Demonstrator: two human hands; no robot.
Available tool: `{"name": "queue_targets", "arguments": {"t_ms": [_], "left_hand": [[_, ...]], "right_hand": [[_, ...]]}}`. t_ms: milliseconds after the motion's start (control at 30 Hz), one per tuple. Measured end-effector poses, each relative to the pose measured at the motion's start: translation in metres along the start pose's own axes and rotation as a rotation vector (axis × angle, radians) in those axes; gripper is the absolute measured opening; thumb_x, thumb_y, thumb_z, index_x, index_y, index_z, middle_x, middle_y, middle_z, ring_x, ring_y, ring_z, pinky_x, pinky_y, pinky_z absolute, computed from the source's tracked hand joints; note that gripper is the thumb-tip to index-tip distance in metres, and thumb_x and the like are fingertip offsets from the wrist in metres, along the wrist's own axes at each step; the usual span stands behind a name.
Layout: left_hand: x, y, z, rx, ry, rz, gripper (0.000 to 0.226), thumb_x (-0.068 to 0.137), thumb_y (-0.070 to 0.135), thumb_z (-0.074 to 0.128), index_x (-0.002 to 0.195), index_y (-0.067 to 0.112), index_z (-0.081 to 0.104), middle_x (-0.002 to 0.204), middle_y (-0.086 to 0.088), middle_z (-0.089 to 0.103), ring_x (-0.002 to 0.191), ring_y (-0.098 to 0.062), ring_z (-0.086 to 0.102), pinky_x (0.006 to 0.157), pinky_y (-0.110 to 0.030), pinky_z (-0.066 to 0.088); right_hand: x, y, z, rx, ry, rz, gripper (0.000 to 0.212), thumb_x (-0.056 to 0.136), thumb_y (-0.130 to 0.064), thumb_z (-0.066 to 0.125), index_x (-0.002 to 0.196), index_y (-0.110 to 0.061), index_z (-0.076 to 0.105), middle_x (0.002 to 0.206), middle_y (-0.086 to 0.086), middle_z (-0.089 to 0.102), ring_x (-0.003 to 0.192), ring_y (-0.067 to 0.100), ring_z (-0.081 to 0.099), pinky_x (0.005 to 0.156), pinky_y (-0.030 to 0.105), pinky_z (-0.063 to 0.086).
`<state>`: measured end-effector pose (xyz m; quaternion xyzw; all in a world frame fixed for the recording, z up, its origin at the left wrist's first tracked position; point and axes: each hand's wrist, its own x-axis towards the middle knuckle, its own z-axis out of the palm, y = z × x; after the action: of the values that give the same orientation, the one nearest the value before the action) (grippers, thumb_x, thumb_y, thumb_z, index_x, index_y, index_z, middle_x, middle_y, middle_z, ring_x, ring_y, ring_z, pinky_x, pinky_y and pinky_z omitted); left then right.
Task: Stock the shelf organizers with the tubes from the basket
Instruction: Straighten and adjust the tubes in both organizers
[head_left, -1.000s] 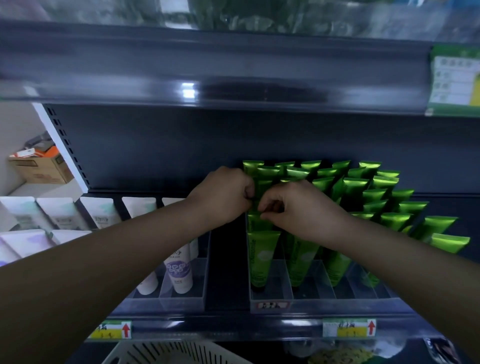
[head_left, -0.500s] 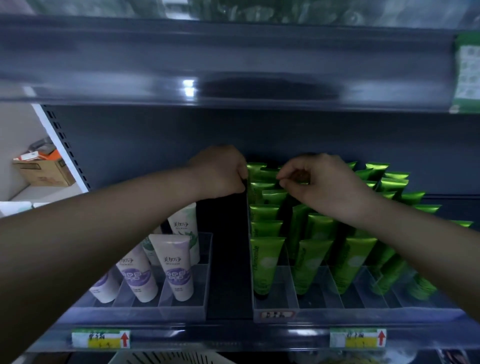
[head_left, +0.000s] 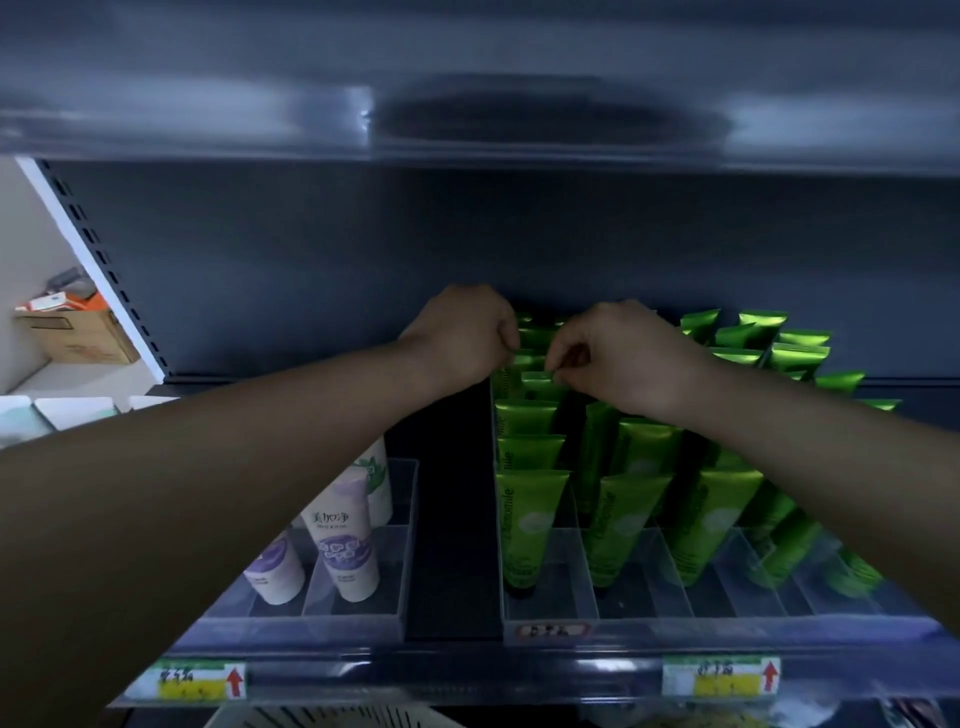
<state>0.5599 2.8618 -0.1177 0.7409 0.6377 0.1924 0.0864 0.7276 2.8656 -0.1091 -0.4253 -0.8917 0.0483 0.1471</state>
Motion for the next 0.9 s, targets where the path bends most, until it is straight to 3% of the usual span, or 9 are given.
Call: {"name": "queue_targets", "arguments": {"t_ms": [200,400,767,833,900], "left_hand": [[0.004,-0.003,0.003,0.044,0.049,0.026,0.013,0.079,0.016,0.069,0.091,0.018,0.072,0.094,0.001,0.070,0.085,-0.011,0.061,0.070,-0.017,0.038],[0.004,-0.006,0.002,0.096,0.082,0.056,0.014,0.081,0.011,0.061,0.087,0.017,0.072,0.094,-0.004,0.071,0.089,-0.020,0.064,0.072,-0.022,0.045],[0.002,-0.012,0.001,0.091,0.089,0.075,0.014,0.080,0.011,0.063,0.087,0.019,0.073,0.093,-0.001,0.071,0.088,-0.018,0.065,0.074,-0.023,0.047],[0.002,-0.013,0.002,0.094,0.094,0.076,0.015,0.080,0.011,0.063,0.088,0.019,0.072,0.095,-0.001,0.071,0.089,-0.018,0.065,0.074,-0.023,0.046],[0.002,-0.013,0.003,0.083,0.094,0.071,0.014,0.080,0.011,0.063,0.089,0.019,0.072,0.096,-0.002,0.070,0.089,-0.018,0.064,0.074,-0.023,0.047]], "right_hand": [[0.004,-0.006,0.002,0.023,-0.012,0.019,0.011,0.079,-0.014,0.068,0.086,-0.020,0.075,0.086,-0.002,0.071,0.081,0.013,0.064,0.073,0.022,0.049],[0.011,-0.016,0.004,0.061,0.005,0.013,0.011,0.079,-0.013,0.067,0.083,-0.020,0.075,0.070,-0.012,0.057,0.075,0.004,0.056,0.067,0.016,0.040],[0.013,-0.011,0.014,0.113,0.015,-0.002,0.010,0.078,-0.016,0.070,0.085,-0.021,0.075,0.070,-0.011,0.059,0.070,0.004,0.058,0.064,0.013,0.039],[0.013,-0.009,0.015,0.121,0.015,-0.011,0.011,0.078,-0.015,0.070,0.087,-0.021,0.075,0.069,-0.012,0.058,0.065,0.000,0.055,0.059,0.010,0.039],[0.012,-0.008,0.015,0.139,0.010,-0.014,0.012,0.079,-0.014,0.070,0.088,-0.020,0.075,0.065,-0.017,0.054,0.059,-0.008,0.049,0.053,-0.003,0.032]]}}
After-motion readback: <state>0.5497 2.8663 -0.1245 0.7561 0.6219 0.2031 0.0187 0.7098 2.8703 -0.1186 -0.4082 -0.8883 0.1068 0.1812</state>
